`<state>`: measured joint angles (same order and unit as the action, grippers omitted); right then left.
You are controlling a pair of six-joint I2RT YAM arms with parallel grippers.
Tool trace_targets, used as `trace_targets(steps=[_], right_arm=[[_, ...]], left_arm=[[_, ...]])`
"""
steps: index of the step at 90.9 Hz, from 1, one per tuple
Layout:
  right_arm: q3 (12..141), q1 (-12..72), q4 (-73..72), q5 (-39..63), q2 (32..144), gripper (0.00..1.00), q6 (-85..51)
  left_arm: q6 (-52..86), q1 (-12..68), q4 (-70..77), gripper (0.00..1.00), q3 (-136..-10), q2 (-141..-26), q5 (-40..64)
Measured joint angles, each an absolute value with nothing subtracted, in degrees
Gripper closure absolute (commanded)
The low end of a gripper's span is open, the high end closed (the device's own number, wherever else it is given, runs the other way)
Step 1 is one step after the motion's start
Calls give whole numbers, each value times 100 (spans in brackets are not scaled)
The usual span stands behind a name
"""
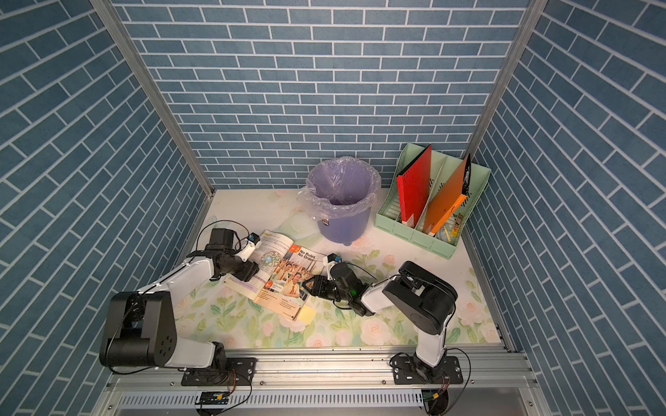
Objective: Peel off the used sticky note
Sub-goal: Turn the page of the book at the center of the board.
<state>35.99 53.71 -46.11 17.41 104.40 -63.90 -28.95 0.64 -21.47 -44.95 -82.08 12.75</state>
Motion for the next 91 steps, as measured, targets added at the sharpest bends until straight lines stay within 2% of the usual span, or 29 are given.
trace_targets(steps=[44, 51, 58, 66, 71, 91], right_arm=[[3994, 5354, -5013, 1837, 10888, 45, -6584], [4069, 5354, -5028, 1857, 10912, 54, -6628], [4182, 5352, -5065, 1892, 10949, 78, -6659], [4309, 5349, -5092, 1962, 10965, 97, -6635], [4405, 5349, -5081, 2003, 10965, 100, -6654], [4993, 5363, -4768, 2174, 10965, 100, -6541]], left_arm=[[-2897, 64, -2152, 31, -4495, -8208, 1313], [-2897, 64, -2152, 31, -4495, -8208, 1313], [-2897, 64, -2156, 31, -4495, -8208, 1313], [-2897, 60, -2182, 31, -4501, -8206, 1313], [-2897, 40, -2261, 31, -4536, -8180, 1326], [-2941, -414, -2655, 30, -5164, -7846, 1562]])
